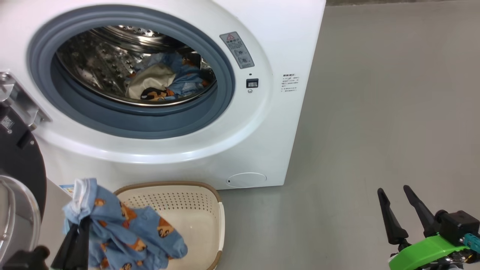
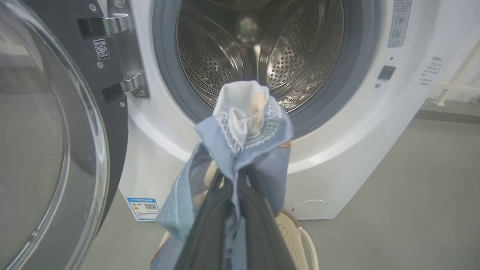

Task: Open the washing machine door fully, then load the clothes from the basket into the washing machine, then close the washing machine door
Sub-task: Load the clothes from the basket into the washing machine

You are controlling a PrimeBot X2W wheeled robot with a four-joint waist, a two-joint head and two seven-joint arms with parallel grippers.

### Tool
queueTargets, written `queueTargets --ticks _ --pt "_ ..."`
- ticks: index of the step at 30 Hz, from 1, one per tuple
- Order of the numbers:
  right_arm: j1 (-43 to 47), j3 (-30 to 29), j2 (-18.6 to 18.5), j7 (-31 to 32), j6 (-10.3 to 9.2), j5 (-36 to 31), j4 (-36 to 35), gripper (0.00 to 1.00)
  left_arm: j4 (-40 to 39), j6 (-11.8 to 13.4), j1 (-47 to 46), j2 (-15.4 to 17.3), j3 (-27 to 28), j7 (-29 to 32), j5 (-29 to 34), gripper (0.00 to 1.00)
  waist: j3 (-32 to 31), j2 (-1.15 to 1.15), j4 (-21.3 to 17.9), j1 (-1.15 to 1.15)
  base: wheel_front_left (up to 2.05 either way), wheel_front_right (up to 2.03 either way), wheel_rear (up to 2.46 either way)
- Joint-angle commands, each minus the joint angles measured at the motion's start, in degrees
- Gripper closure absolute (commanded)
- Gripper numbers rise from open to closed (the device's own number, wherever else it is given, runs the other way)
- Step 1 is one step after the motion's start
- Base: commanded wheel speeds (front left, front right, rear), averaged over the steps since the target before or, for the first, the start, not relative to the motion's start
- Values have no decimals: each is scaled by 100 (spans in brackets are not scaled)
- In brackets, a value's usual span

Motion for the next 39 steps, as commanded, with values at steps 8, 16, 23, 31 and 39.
queueTargets --ticks 8,16,23,31,39 --pt "58 4 -36 -28 9 12 -238 0 -580 -9 241 -167 460 -37 194 100 85 0 -4 0 0 0 0" --pt "-43 2 56 -28 9 -28 -288 0 -583 -9 -98 -150 427 -37 123 100 317 0 -89 0 0 0 0" --pt "-211 -29 201 -28 9 -92 -338 0 -586 -9 -1066 46 228 -37 -32 100 683 0 -188 0 0 0 0" --pt "-520 69 395 -28 9 -157 -381 0 -67 -9 -2675 139 233 -37 -93 100 1164 0 -378 0 0 0 0" --pt "-882 252 574 -28 9 -221 -410 0 1373 -9 -4115 398 -90 -37 -298 100 1715 0 -740 0 0 0 0"
